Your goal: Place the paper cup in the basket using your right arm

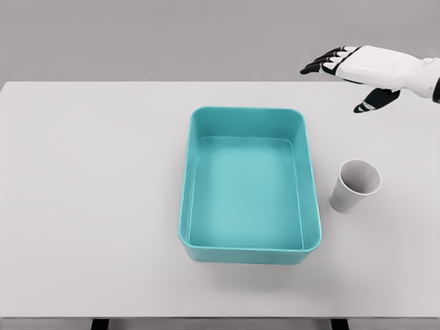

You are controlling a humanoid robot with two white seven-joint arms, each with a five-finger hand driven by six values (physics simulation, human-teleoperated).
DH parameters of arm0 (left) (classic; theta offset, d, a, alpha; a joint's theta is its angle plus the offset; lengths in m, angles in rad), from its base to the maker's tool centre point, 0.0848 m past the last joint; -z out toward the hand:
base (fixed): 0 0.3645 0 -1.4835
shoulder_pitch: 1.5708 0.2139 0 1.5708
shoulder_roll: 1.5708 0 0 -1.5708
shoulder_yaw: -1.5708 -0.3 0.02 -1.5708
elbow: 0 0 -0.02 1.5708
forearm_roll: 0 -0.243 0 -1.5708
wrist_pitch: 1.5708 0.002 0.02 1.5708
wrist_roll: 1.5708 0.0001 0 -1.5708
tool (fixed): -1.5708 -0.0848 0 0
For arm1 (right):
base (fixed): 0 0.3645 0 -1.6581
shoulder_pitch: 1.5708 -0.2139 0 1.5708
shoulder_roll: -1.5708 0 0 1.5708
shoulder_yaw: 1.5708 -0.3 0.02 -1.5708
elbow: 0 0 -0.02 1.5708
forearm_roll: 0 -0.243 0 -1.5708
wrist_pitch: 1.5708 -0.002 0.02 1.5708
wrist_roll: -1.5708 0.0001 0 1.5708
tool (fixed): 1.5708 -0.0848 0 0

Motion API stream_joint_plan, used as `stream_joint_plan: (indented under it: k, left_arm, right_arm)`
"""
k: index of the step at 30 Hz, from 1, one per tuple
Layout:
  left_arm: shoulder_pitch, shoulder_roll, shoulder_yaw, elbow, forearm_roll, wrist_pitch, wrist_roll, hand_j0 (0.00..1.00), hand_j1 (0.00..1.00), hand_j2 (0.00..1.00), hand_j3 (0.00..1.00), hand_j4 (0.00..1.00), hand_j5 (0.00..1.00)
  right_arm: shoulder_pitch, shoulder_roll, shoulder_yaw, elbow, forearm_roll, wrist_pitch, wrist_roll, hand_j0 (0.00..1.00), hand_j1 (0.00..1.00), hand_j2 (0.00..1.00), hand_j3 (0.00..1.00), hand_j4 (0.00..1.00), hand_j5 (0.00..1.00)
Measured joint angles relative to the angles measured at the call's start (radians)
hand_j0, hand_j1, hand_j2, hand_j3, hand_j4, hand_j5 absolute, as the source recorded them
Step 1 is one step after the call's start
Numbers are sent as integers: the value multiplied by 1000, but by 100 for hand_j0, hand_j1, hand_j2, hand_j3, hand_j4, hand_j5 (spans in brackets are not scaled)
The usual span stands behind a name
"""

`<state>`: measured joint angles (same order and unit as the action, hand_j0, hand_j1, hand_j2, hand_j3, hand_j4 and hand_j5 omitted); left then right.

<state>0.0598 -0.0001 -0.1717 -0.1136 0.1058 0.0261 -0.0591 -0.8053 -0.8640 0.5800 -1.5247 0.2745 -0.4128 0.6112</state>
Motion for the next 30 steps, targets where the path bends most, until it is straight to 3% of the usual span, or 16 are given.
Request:
stream_joint_plan:
  k: [3,7,11,16,19,24,30]
  left_arm:
    - [0,0,0,0,0,0,0,100,100,100,100,100,100]
    - [0,0,0,0,0,0,0,100,100,100,100,100,100]
    - [0,0,0,0,0,0,0,100,100,100,100,100,100]
    - [0,0,0,0,0,0,0,100,100,100,100,100,100]
    - [0,0,0,0,0,0,0,100,100,100,100,100,100]
    - [0,0,0,0,0,0,0,100,100,100,100,100,100]
    - [0,0,0,0,0,0,0,100,100,100,100,100,100]
  right_arm:
    - [6,-2,-11,5,-45,7,0,100,100,100,100,100,100]
    - [72,-113,-36,144,-427,61,0,100,100,100,100,100,100]
    - [176,-182,-42,214,-602,77,0,100,100,100,100,100,100]
    - [284,-215,-40,228,-657,77,0,100,100,100,100,100,100]
    - [319,-233,-33,195,-664,74,0,100,100,100,100,100,100]
    - [339,-247,29,115,-667,56,0,100,100,100,100,100,100]
    - [368,-281,63,82,-666,-14,0,100,100,100,100,100,100]
